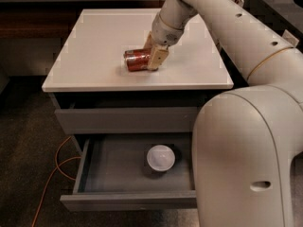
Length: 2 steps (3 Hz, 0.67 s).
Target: Pick coke can from middle drawer and place on counter
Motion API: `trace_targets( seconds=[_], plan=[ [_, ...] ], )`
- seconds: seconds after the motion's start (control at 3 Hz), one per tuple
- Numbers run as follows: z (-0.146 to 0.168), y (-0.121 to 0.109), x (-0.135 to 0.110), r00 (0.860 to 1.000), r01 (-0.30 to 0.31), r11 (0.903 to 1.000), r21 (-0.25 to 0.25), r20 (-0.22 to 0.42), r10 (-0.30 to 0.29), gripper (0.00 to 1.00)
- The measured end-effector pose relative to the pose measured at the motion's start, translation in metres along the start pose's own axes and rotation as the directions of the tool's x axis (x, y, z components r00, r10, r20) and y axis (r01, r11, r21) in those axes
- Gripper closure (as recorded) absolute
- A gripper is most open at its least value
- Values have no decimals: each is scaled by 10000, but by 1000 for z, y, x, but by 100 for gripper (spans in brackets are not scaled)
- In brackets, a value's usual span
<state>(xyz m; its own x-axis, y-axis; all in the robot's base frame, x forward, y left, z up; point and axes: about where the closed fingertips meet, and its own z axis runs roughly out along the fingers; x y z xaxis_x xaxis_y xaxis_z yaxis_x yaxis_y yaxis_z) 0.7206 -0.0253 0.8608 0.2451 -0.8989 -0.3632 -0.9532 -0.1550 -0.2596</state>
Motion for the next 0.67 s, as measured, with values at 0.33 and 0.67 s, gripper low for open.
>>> trace_targets(
  seconds=[0.33, 0.67],
  plan=[
    [1, -3, -1, 9999, -23, 10000, -67, 145, 24, 25],
    [4, -4, -1, 9995, -60, 10000, -10, 317, 60, 0]
  ],
)
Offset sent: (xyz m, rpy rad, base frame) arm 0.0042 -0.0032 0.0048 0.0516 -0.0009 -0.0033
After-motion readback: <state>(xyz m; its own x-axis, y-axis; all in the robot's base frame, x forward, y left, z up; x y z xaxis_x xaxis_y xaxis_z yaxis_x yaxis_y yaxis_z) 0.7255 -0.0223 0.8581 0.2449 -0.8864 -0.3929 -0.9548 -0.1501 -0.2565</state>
